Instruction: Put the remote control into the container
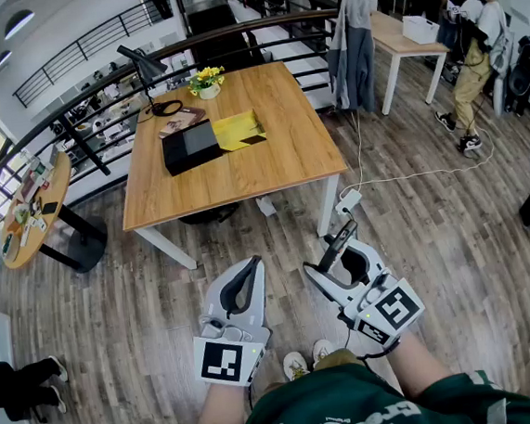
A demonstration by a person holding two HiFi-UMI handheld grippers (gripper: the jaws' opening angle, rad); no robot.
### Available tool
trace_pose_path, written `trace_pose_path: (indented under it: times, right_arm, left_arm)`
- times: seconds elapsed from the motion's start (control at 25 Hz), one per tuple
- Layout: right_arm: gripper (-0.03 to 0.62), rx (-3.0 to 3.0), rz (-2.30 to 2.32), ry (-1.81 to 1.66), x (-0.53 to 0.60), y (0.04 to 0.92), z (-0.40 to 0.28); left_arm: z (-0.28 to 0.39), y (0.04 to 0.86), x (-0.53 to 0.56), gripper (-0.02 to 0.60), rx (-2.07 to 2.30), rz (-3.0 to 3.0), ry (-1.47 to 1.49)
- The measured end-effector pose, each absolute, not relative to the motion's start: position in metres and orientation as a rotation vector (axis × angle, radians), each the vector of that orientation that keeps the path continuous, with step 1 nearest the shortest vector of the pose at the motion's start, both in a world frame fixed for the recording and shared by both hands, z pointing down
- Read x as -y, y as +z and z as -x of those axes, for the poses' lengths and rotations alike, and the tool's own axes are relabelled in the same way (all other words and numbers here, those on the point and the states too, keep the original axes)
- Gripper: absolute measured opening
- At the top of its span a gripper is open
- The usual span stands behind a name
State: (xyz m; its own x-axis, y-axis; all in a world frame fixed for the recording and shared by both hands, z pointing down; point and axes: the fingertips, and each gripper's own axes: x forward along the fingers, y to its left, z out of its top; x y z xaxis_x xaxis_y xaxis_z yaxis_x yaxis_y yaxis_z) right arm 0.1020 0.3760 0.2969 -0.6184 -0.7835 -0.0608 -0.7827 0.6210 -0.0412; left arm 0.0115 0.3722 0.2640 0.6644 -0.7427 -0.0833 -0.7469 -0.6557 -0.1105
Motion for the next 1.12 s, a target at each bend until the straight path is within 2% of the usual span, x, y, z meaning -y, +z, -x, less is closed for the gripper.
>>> trace_pose_path:
  times: [1.12]
  right_arm:
    - [0.25,-2.787,1.264,-0.06,-0.361,0.312,-0.129]
  left_arm:
    - [-0.042,0.283,-0.359,-0.003,-1.298,2.707,-0.03]
